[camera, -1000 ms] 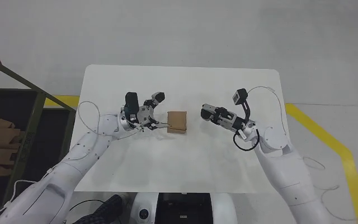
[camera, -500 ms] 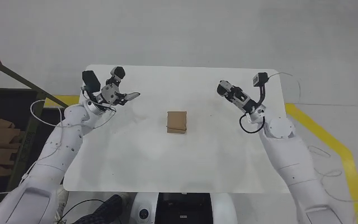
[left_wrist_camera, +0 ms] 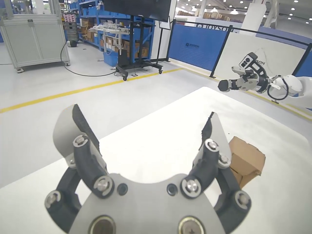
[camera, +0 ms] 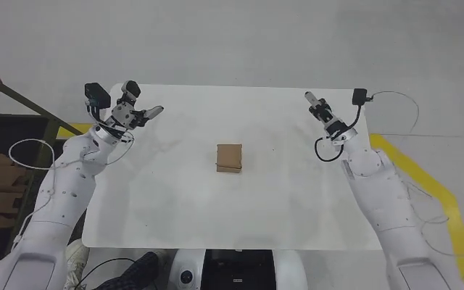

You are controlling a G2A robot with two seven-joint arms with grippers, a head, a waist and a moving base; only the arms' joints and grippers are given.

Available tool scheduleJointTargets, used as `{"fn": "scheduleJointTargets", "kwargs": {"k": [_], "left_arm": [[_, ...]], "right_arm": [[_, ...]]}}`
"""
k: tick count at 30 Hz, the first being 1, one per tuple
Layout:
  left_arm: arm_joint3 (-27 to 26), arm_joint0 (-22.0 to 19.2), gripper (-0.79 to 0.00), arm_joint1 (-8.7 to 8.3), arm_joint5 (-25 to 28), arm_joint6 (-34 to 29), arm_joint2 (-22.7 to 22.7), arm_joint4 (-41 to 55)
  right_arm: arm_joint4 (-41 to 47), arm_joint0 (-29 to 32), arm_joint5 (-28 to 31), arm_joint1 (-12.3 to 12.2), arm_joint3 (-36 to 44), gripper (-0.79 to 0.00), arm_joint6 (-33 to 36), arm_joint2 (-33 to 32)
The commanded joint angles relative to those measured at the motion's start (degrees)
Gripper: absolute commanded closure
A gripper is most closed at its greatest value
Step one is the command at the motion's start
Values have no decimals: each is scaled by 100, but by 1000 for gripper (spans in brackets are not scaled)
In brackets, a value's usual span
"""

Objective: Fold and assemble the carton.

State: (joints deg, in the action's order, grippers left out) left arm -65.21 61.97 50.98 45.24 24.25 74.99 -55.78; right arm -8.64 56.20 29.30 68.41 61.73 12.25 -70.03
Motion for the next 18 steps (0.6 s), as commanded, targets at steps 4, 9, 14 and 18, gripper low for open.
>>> {"fn": "scheduleJointTargets", "kwargs": {"k": [4,9,14,18], "left_arm": [[-164,123,-785,-26,-66,-507,230,362],[-319,242,-785,-46,-135,-888,431,643],[-426,304,-785,-64,-164,-1161,609,770],[-455,332,-785,-74,-115,-1254,750,880]], "right_arm": [[-846,195,76,-75,246,-785,-653,-270],[-1801,409,-80,-137,604,-785,-1283,-495],[-2263,523,-437,-166,805,-785,-1444,-643],[-2510,559,-577,-184,897,-785,-1427,-725]]}}
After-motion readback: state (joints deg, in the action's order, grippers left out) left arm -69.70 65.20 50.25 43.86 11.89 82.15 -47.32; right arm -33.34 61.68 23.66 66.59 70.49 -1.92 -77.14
